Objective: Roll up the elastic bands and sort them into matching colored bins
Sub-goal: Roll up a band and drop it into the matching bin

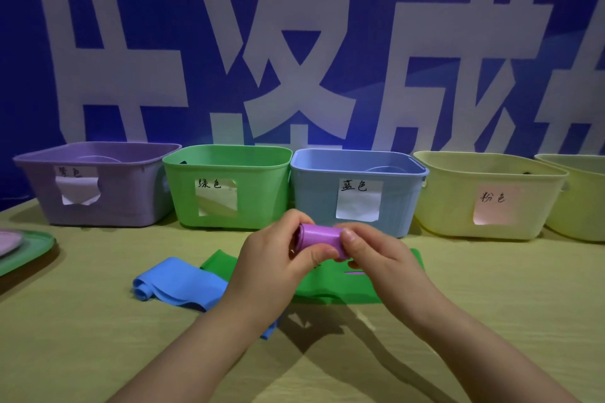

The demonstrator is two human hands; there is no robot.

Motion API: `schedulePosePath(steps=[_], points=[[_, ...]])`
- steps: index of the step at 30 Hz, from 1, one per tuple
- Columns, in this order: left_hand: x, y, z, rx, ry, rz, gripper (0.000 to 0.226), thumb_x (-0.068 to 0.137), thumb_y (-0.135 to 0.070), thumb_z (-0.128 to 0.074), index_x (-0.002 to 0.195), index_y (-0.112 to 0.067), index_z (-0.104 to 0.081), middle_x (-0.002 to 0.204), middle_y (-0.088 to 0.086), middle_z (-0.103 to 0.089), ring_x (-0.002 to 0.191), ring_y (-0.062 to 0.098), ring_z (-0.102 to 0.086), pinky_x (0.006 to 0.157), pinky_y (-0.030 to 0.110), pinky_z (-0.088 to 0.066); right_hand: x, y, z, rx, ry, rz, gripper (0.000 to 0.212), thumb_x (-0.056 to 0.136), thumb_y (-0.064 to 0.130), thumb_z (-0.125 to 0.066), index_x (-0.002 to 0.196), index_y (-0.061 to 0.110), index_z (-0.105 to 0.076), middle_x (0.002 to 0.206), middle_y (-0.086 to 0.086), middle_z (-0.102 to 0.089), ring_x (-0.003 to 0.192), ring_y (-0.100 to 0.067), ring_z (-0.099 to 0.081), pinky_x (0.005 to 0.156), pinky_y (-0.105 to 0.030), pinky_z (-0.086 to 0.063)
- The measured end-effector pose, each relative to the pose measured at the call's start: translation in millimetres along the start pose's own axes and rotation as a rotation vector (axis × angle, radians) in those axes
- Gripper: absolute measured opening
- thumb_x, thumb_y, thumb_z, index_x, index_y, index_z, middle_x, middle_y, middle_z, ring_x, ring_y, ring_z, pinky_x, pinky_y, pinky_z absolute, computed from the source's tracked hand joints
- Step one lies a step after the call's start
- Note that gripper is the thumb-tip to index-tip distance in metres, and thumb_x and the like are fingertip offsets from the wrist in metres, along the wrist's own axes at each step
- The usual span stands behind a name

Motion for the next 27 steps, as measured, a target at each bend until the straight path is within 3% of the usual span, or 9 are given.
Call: schedulePosePath(steps=[4, 6, 10, 13, 17, 21, 24, 27], points=[[1.2, 6.1, 5.6, -0.018, -0.028, 0.028, 0.054, 0.068, -0.069, -0.061, 0.07, -0.015, -0.054, 0.055, 0.006, -0.053, 0.052, 0.018, -0.049, 0.049, 0.029, -0.034, -1.5, 5.2, -3.9, 0.014, 0.0, 0.043, 0.006, 0.082, 0.035, -0.059, 0.087, 0.038, -0.062, 0.077, 0.017, -0.065, 0.081, -0.009, -0.061, 0.078, -0.035, -0.049], [1.2, 8.2, 7.1, -0.007, -0.05, 0.025, 0.062, 0.064, -0.072, -0.052, 0.066, -0.01, -0.054, 0.053, 0.01, -0.052, 0.051, 0.022, -0.049, 0.048, 0.033, -0.033, -2.2, 7.5, -4.0, -0.031, -0.012, 0.049, 0.013, 0.087, 0.024, -0.058, 0.084, 0.036, -0.062, 0.072, 0.015, -0.065, 0.077, -0.009, -0.061, 0.076, -0.035, -0.049], [0.2, 4.0, 10.0, -0.026, -0.061, 0.042, 0.06, 0.064, -0.075, -0.054, 0.067, -0.015, -0.057, 0.051, -0.001, -0.053, 0.049, 0.011, -0.045, 0.045, 0.022, -0.03, -1.6, 16.5, -3.1, -0.222, -0.048, 0.123, 0.012, 0.092, 0.033, -0.052, 0.084, 0.042, -0.054, 0.069, 0.014, -0.063, 0.074, -0.006, -0.06, 0.073, -0.035, -0.049], [3.6, 1.4, 14.5, -0.088, -0.025, 0.052, 0.041, 0.063, -0.061, -0.058, 0.09, -0.029, -0.061, 0.074, -0.013, -0.061, 0.07, 0.001, -0.055, 0.056, 0.012, -0.04, 0.4, 19.5, -8.1, -0.307, -0.045, 0.14, 0.017, 0.092, 0.032, -0.05, 0.082, 0.045, -0.051, 0.065, 0.023, -0.061, 0.074, -0.001, -0.059, 0.071, -0.029, -0.049], [8.7, -6.6, 24.9, 0.045, 0.14, -0.053, 0.023, 0.078, -0.042, -0.069, 0.098, -0.03, -0.065, 0.088, -0.011, -0.061, 0.081, 0.002, -0.055, 0.07, 0.02, -0.046, 6.3, 29.2, -19.2, -0.41, 0.002, 0.15, 0.019, 0.093, 0.03, -0.048, 0.08, 0.044, -0.05, 0.068, 0.018, -0.061, 0.074, 0.0, -0.057, 0.069, -0.025, -0.045], [11.0, -4.9, 59.5, 0.208, 0.195, -0.136, 0.02, 0.081, -0.029, -0.068, 0.1, -0.025, -0.066, 0.083, -0.02, -0.052, 0.084, -0.001, -0.05, 0.069, 0.009, -0.037, 22.8, 53.6, -49.9, -0.447, 0.097, 0.186, 0.008, 0.091, 0.035, -0.049, 0.087, 0.039, -0.055, 0.072, 0.015, -0.061, 0.073, -0.002, -0.057, 0.07, -0.024, -0.043], [13.3, 7.8, 97.9, 0.332, 0.14, -0.167, 0.026, 0.08, -0.032, -0.066, 0.102, -0.019, -0.067, 0.088, -0.015, -0.056, 0.082, 0.002, -0.049, 0.074, 0.011, -0.036, 40.6, 72.5, -86.3, -0.461, 0.128, 0.233, 0.015, 0.091, 0.034, -0.05, 0.098, 0.026, -0.061, 0.073, 0.009, -0.06, 0.07, -0.009, -0.055, 0.065, -0.022, -0.039], [13.3, 28.1, 135.5, 0.411, 0.12, -0.111, 0.03, 0.082, -0.026, -0.068, 0.11, -0.016, -0.065, 0.1, -0.003, -0.064, 0.084, 0.0, -0.049, 0.075, 0.005, -0.032, 60.0, 85.5, -127.2, -0.429, 0.152, 0.263, 0.019, 0.092, 0.032, -0.05, 0.103, 0.022, -0.062, 0.081, 0.004, -0.063, 0.078, -0.014, -0.057, 0.07, -0.025, -0.04]])
Point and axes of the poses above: each hand's wrist, its own x-axis towards the middle knuckle, its own z-axis out of the back of the hand, y = z × x, the point moved 9 cm from there along x, towards the middle knuckle
